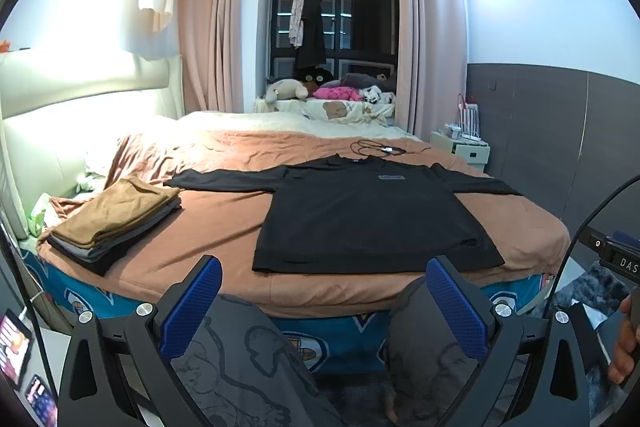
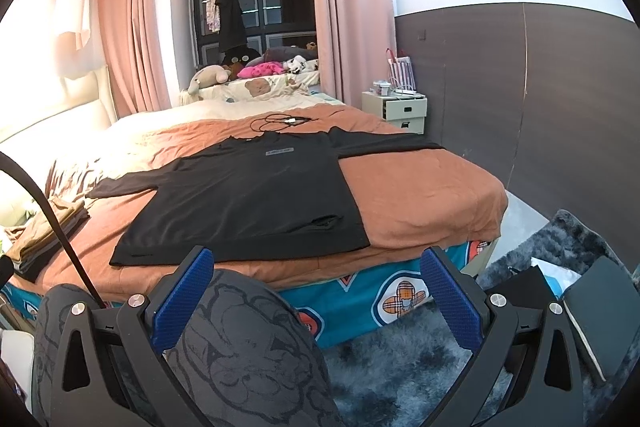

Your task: Fold small clothes

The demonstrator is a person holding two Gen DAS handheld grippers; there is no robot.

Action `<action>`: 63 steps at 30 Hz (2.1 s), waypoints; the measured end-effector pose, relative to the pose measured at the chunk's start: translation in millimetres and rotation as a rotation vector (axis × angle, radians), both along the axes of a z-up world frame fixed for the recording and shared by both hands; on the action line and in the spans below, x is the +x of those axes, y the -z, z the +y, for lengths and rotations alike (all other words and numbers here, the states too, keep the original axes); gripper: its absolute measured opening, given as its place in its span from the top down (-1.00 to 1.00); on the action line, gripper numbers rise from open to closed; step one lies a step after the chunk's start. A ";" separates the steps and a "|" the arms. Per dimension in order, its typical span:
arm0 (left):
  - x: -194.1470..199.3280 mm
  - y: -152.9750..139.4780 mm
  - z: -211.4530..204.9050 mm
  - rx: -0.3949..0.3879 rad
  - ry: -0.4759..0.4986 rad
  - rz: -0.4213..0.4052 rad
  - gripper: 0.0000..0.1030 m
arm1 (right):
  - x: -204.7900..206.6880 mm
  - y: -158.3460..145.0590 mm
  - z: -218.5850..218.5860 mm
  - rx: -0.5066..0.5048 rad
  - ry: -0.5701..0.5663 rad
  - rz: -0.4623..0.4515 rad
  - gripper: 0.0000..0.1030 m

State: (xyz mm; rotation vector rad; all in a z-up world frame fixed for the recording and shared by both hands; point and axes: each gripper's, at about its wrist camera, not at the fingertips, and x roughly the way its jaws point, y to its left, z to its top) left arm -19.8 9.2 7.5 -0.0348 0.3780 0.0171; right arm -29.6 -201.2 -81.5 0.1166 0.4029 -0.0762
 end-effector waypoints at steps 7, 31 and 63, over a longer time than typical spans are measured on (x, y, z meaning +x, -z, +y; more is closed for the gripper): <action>-0.1 -1.4 6.5 -0.012 -0.008 -0.018 -0.99 | 4.8 2.3 2.6 0.000 -0.014 -0.001 -1.00; 0.5 -8.8 29.7 0.010 -0.064 -0.005 -0.99 | 24.0 0.7 7.5 0.029 -0.027 0.006 -1.00; 153.1 6.8 118.9 -0.055 -0.130 0.111 -0.99 | 188.1 -11.3 38.3 0.058 -0.119 0.116 -1.00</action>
